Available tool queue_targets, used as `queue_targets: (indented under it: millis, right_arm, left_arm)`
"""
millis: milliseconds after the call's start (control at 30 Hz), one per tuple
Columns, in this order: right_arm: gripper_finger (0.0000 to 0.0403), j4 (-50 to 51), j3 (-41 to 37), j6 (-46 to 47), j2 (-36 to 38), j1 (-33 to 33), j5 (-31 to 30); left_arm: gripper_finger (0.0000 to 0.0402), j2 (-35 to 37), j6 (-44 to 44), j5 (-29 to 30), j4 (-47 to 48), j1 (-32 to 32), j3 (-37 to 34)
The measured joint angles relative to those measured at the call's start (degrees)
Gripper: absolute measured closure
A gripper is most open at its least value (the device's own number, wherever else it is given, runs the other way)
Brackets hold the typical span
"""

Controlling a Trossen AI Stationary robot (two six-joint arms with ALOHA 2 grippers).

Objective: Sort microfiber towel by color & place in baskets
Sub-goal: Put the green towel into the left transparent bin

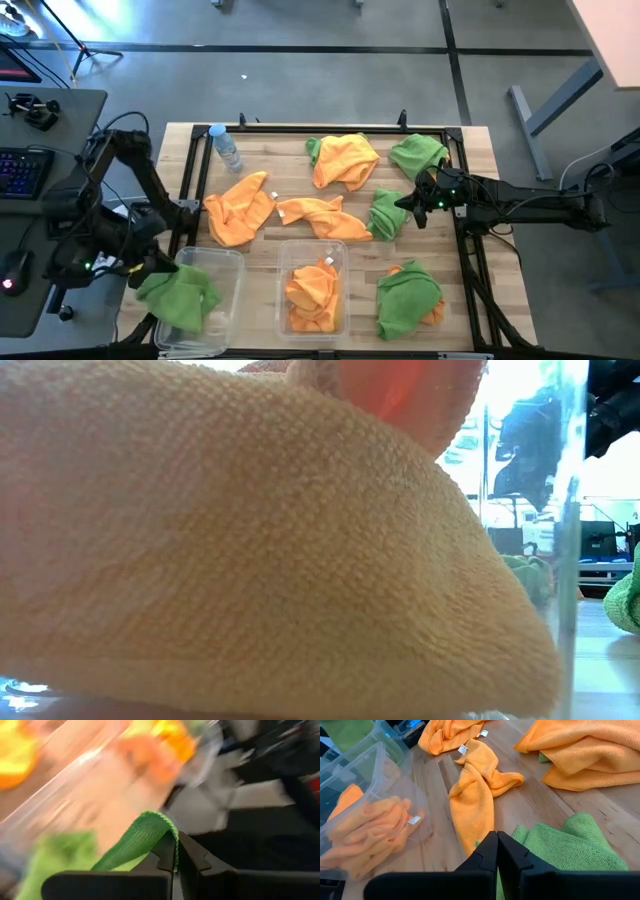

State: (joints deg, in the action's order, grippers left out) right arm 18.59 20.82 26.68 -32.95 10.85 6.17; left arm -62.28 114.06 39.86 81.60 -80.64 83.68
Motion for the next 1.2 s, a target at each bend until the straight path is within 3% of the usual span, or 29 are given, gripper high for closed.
queue_targets:
  millis: [133,233,367,600,700,833,1200]
  right_arm:
    - [0.0402,0.0,0.0,-1.6,0.0,0.0,0.0]
    - [0.0402,0.0,0.0,-3.0,0.0,0.0,0.1]
    - [0.0402,0.0,0.0,-4.7,0.0,0.0,0.5]
    - [0.0402,0.0,0.0,-4.7,0.0,0.0,0.8]
    - [0.0402,0.0,0.0,-4.7,0.0,0.0,0.8]
    - [0.0402,0.0,0.0,-3.7,0.0,0.0,0.7]
    - [0.0402,0.0,0.0,-1.0,0.0,0.0,0.7]
  left_arm:
    - [0.0401,0.1,-13.6,9.9,-10.3,3.4,2.0]
    - [0.0401,0.1,-23.0,12.6,-16.3,5.7,2.9]
    - [0.0401,-0.9,-25.0,5.2,-15.1,8.8,3.0]
    - [0.0401,-9.0,-16.9,-17.5,4.6,13.0,2.9]
    - [0.0401,-13.6,-21.6,-19.1,8.5,13.6,2.9]
    - [0.0401,-18.7,-37.4,-19.2,7.1,13.7,2.9]
    - [0.0401,-31.6,-56.0,-21.3,3.2,13.4,2.9]
